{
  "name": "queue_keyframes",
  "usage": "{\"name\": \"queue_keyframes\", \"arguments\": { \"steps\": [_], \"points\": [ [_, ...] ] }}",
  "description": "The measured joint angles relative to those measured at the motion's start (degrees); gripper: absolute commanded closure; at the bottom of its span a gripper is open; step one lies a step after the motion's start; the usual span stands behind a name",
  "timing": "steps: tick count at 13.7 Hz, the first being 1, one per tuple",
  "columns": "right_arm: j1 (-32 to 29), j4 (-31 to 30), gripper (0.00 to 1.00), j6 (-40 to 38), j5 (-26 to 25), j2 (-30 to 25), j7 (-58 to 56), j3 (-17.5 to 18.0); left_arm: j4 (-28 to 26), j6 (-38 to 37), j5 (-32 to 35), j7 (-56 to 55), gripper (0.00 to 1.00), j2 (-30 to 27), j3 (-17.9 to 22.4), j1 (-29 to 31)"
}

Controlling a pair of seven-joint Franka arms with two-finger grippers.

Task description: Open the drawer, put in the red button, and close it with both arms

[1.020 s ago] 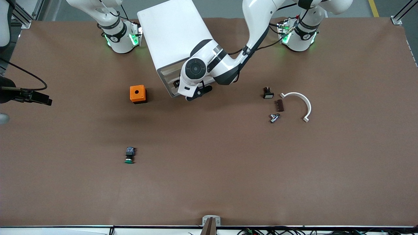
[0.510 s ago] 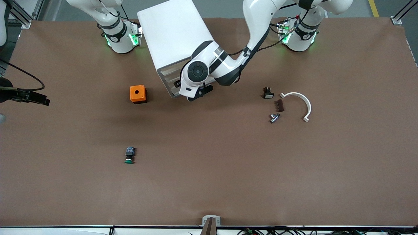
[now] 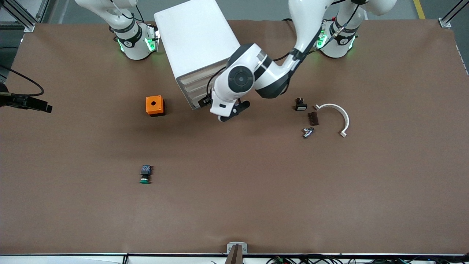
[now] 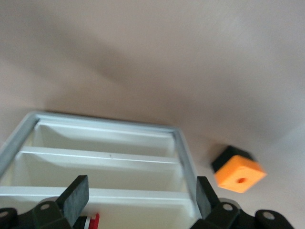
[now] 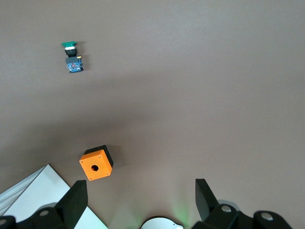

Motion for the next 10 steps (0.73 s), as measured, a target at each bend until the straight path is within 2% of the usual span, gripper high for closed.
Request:
{"name": "queue_keyframes", "arguments": {
  "steps": [6,10],
  "points": [
    [0.0,0.0,0.0,0.1,0.1,-3.0,-1.7,0.4,0.7,-18.9,5.4,14.3,0.01,-14.5,0.3,12.8],
    [0.2,-1.3,0.0,2.3,0.0,-4.5,-3.2,0.8,0.6,-29.6,8.2,33.8,0.01,-21.7,0.5,25.5]
  ]
}}
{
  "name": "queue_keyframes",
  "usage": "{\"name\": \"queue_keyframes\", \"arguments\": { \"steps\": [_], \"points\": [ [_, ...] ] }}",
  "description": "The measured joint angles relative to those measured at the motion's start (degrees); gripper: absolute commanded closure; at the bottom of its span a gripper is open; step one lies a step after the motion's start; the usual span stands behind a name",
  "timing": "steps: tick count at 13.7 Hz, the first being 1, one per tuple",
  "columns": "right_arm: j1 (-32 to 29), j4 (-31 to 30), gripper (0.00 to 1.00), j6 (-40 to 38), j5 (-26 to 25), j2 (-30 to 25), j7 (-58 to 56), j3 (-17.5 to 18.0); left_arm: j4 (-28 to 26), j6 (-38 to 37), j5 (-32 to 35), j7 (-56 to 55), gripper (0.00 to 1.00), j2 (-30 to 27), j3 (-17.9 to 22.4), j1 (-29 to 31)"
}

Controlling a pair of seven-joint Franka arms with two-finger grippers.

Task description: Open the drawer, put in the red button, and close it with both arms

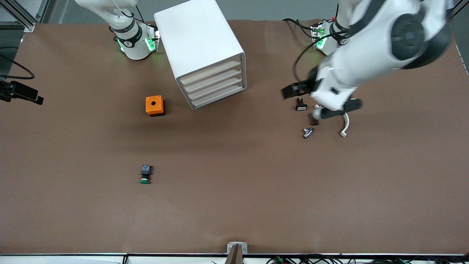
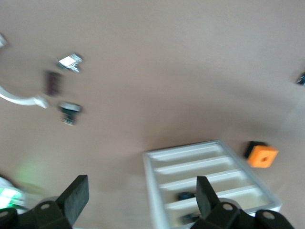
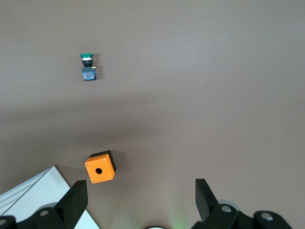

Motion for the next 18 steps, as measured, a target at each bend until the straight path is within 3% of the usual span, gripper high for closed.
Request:
{"name": "queue_keyframes", "arguments": {
  "steps": [4,9,13,18],
  "points": [
    [0.1,-4.5,0.0,3.3,-0.1,-3.6,-1.9,0.1,-2.1,-6.0,6.2,15.2,0.01,-5.3,0.0,10.2],
    [0.3,-11.6,0.0,7.0,-0.1,-9.2,-2.0,0.3,-12.4,-3.2,11.0,28.5,0.01,-11.9,-0.1,18.7],
    [0.4,-13.7,0.0,7.6,-0.1,-11.3,-2.0,0.6,-22.1,6.2,15.2,29.6,0.01,-16.9,-0.6,19.4],
    [0.4,-14.3,0.0,8.1,-0.1,-11.4,-2.0,0.6,-22.3,11.1,17.0,29.6,0.01,-18.5,-0.7,19.4]
  ]
}}
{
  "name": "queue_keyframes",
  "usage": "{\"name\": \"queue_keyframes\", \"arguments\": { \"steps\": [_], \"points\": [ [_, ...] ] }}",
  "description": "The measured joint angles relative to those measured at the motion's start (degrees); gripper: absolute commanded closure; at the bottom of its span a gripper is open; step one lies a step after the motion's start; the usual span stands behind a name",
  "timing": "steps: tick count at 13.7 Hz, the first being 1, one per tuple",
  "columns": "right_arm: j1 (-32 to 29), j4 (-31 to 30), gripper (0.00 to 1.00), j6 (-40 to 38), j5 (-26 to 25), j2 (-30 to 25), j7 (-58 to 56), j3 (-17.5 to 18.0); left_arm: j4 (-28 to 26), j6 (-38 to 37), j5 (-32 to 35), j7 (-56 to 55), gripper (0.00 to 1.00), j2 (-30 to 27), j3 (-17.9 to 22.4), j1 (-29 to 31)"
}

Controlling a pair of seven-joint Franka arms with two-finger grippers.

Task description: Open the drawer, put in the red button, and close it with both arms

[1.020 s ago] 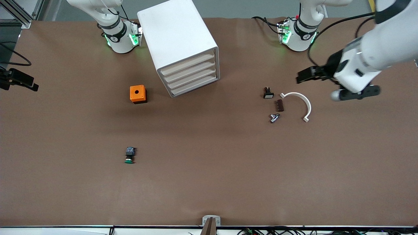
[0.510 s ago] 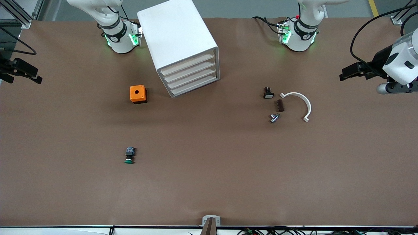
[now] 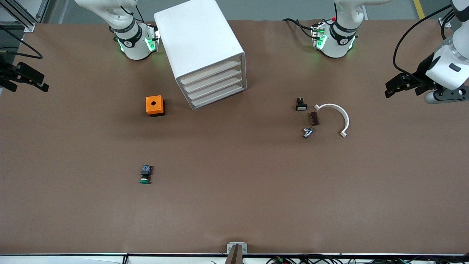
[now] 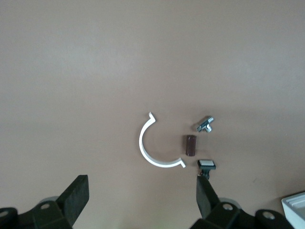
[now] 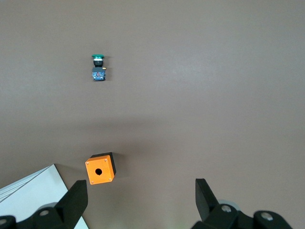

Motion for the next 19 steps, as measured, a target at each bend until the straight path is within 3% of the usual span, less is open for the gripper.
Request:
{"name": "queue_keyframes", "arguments": {
  "steps": [11,19],
  "points": [
    [0.0,-0.6,0.0,0.4,-0.1,0.0,0.0,-0.1,11.4,-5.2,0.0,-0.1,0.01,2.8,-0.1,-0.4],
    [-0.1,-0.6,0.0,0.5,-0.1,0.0,-1.1,-0.3,12.5,-5.6,0.0,-0.3,0.01,5.1,0.0,-0.1]
  ]
}}
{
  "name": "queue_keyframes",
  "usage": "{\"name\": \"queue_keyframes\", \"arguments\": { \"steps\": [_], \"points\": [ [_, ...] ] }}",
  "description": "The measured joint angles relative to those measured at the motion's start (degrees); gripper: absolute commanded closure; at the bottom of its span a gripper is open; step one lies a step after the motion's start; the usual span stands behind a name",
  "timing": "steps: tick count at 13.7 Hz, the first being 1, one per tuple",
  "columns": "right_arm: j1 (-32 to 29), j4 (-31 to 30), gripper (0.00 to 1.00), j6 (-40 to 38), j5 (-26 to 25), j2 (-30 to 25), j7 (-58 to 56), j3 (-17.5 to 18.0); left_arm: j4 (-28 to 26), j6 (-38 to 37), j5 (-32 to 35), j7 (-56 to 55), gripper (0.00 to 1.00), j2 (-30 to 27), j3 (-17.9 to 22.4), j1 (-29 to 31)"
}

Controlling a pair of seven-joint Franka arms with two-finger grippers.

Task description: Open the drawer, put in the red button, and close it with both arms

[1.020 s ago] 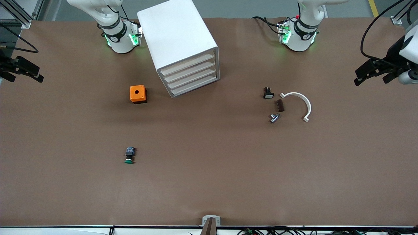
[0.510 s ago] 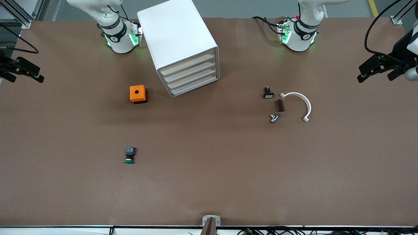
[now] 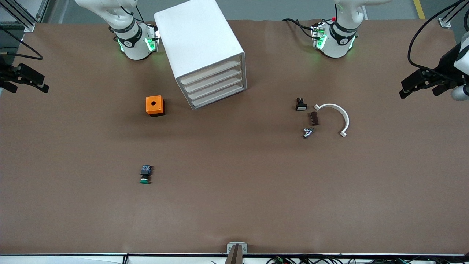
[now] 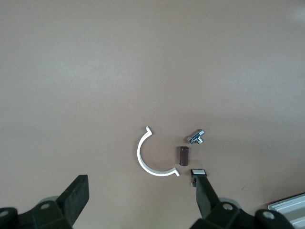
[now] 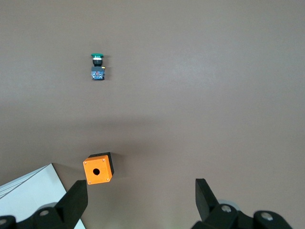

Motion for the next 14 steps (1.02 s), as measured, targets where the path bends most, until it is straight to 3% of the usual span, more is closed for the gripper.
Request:
{"name": "queue_keyframes", "arguments": {
  "steps": [14],
  "points": [
    [0.0,-0.2,0.0,0.0,0.0,0.0,0.0,0.0,0.2,-3.3,0.0,0.0,0.01,0.2,0.2,0.1]
  ]
}}
